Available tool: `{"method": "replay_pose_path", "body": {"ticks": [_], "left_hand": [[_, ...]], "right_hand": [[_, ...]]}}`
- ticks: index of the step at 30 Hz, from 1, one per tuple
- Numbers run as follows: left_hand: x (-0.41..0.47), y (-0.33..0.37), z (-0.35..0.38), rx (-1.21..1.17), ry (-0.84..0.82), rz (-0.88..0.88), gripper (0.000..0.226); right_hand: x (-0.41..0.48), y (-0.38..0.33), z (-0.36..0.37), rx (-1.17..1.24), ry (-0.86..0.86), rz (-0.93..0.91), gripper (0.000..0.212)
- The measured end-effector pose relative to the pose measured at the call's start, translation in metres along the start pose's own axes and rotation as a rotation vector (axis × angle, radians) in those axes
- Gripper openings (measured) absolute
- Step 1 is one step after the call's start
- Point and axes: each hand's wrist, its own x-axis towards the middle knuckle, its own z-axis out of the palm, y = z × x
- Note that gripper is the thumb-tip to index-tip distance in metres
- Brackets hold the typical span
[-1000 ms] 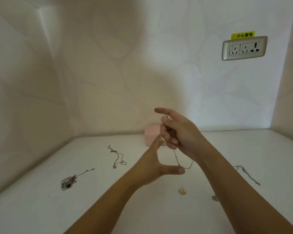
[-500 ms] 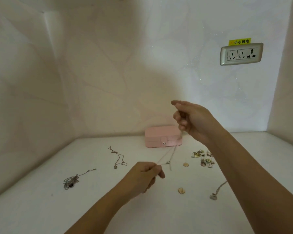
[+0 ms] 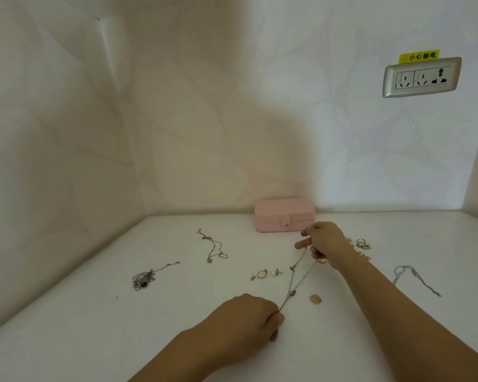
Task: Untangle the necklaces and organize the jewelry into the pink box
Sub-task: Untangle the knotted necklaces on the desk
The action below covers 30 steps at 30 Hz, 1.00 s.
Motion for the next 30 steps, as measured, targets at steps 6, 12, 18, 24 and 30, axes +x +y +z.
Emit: {"method": "replay_pose_path", "body": {"ticks": [6,12,18,24,30], "left_hand": [[-0.003,0.000,-0.001,0.142,0.010,-0.018,0.039],[-0.007,-0.027,-0.026,0.025,0.200,-0.148,0.030],[-0.015,-0.129,-0.048,0.113,0.563,-0.609,0.036],[-0.033,-0.164,-0.037,0.119,0.534,-0.783,0.022],[-0.031,-0.151,-0.033,0.052,0.515,-0.601,0.016]], "right_hand": [[0.003,-0.004,0.001,0.155,0.001,-0.125,0.019],[0.009,0.000,0.010,-0.335,-0.027,-0.193,0.023],[0.001,-0.014,0.028,-0.794,0.126,-0.316,0.032],[-0.032,-0.031,0.060,-0.716,-0.195,-0.540,0.024],[-0.048,-0.012,0.087,-0.649,-0.428,-0.601,0.014]]}}
